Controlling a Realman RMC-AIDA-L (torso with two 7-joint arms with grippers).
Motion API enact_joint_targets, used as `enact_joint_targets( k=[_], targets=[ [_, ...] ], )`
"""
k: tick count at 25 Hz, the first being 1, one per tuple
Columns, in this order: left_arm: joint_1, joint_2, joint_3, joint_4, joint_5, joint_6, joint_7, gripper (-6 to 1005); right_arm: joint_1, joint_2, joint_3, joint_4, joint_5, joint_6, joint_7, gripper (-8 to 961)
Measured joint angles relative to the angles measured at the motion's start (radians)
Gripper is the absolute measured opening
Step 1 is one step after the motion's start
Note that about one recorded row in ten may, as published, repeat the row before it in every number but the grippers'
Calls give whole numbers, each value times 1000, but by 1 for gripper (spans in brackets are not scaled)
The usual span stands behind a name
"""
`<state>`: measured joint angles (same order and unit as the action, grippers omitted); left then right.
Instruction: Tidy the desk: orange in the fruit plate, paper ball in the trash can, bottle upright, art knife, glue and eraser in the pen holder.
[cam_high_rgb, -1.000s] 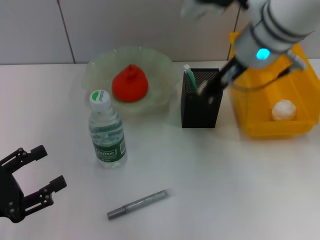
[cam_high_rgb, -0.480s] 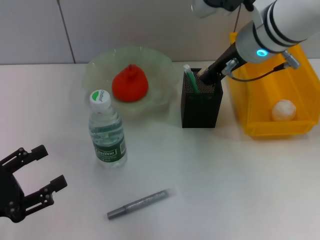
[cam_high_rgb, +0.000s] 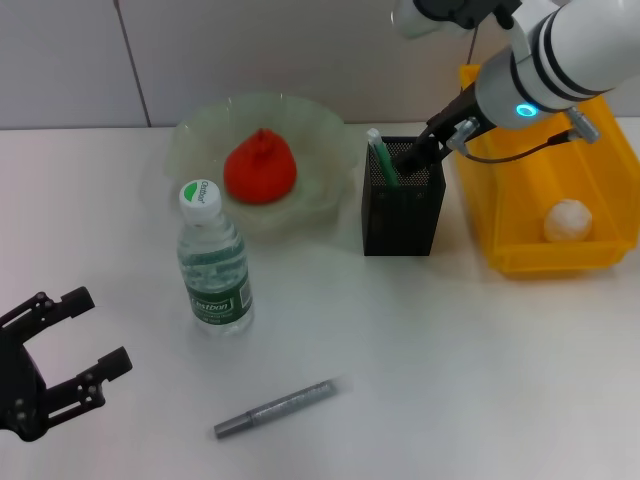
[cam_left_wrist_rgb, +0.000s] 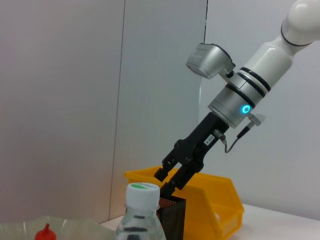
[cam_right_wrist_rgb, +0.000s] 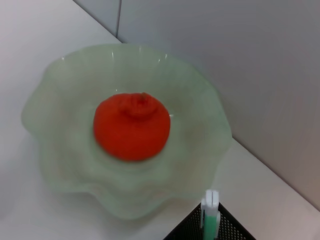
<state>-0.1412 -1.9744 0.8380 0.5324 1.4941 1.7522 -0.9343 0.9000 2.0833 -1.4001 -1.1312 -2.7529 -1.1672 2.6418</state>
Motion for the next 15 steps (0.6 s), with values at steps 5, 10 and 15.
enact_joint_targets(
  k=[5,10,15],
  targets=[
    [3,3,-2,146,61,6,-136,799,-80,-4,24,-119,83,-58,-34,661],
    [-6,3,-16,387,194,13,-355,798,-196,-4,154,-255,325,-203,-222,670],
    [-29,-12,-17,615,343,15,-536,798,-404,-3,183,-363,553,-249,-452,674]
  ],
)
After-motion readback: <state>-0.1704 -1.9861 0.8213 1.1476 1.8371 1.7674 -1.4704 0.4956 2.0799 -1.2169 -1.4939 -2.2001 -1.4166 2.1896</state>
